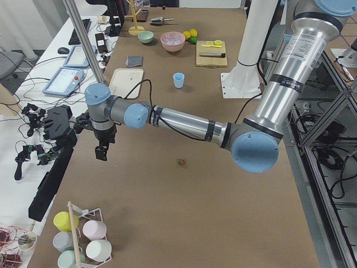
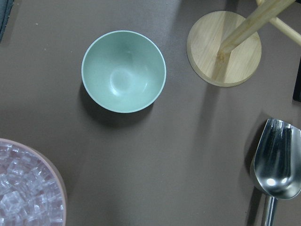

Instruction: Put ice and strawberries in cup

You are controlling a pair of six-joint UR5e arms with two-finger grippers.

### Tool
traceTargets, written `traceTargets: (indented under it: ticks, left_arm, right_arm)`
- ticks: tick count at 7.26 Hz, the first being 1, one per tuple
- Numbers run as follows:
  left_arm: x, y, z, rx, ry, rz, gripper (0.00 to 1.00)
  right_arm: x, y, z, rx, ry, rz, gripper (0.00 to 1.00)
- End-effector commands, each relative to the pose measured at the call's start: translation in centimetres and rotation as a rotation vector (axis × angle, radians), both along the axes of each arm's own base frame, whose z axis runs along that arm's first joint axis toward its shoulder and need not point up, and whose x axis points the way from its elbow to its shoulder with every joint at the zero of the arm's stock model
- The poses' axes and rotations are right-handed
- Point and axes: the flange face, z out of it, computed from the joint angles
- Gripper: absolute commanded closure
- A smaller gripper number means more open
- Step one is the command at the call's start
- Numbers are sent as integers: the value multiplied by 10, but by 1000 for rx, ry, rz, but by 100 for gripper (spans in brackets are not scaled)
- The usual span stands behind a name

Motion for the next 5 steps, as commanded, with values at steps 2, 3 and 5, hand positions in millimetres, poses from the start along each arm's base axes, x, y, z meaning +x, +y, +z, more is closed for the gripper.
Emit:
traceTargets:
  ticks: [2, 3, 5]
  left_arm:
    - [0, 4, 1, 1, -2, 1, 2]
    - [-3, 16, 16, -7, -14, -2, 2]
    - [-3, 22, 26, -6, -22, -2, 2]
  right_arm:
    - [1, 4, -3, 0, -3, 8, 0]
    - [1, 4, -3, 0, -4, 7, 0]
    - [0, 2, -9, 11, -7, 8, 0]
